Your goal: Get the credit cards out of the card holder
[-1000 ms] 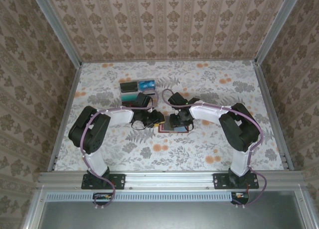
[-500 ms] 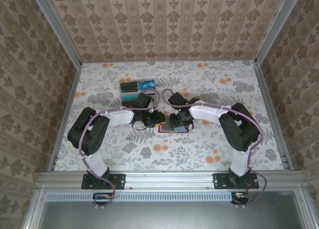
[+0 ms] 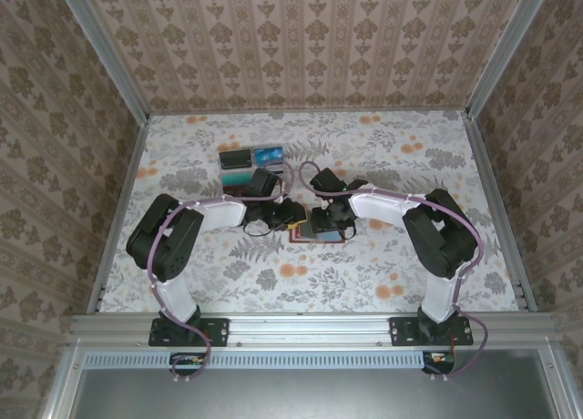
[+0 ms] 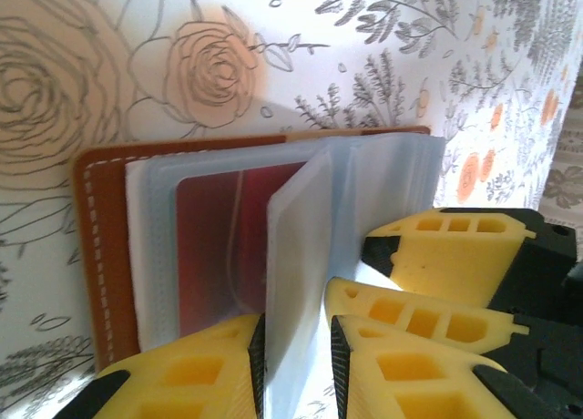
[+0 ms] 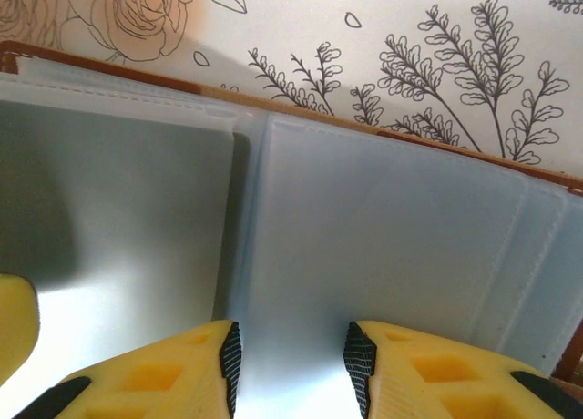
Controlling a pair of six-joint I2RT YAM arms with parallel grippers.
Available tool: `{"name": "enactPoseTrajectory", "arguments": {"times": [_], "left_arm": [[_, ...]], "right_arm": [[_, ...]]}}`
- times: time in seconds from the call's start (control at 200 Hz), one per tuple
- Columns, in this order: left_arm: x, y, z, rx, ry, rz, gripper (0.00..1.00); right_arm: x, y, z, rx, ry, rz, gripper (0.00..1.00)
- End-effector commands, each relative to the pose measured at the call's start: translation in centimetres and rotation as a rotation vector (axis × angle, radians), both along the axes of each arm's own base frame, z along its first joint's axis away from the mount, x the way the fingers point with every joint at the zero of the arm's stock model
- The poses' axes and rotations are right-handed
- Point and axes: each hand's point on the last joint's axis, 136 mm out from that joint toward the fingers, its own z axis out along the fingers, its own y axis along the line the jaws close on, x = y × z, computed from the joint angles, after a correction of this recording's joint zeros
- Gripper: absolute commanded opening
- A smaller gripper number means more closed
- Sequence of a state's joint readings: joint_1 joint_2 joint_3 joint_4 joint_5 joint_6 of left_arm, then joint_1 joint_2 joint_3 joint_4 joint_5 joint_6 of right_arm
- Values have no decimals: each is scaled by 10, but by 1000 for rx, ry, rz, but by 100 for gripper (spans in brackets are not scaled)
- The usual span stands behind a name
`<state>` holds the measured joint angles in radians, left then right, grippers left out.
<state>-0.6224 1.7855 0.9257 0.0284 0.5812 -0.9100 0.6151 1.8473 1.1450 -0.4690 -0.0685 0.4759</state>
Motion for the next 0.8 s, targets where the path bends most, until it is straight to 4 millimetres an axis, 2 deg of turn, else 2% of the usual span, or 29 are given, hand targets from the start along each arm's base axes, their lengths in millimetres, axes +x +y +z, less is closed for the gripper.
{"name": "enactPoseTrajectory", "arguments": {"times": [0.0,0.2,0.32,0.5,0.535,0.55,0.665,0.795], "left_arm": [[-1,-10,8,-51,-7,-22,28],[-1,-20,18,-78,-17,-44,28],[-1,-30,25,-88,-35,-68,29],[-8,-56,36,-132,-44,-135,33],[-9,-62,37,-137,-46,-144,34],[-9,-64,36,-138,-44,-147,35],[-4,-75,33,-146,-23,-137,41],[6,-76,33,-137,-28,-106,46]], "right_arm": [[-15,-16,-9,-13,53,-35,45],[13,-19,56,71,-113,-139,44],[15,-35,79,80,-194,-225,46],[1,-70,94,89,-261,-333,51],[-2,-74,90,86,-249,-342,52],[-3,-75,97,106,-264,-345,53],[-12,-77,99,145,-256,-322,57],[-13,-74,96,162,-245,-290,58]]}}
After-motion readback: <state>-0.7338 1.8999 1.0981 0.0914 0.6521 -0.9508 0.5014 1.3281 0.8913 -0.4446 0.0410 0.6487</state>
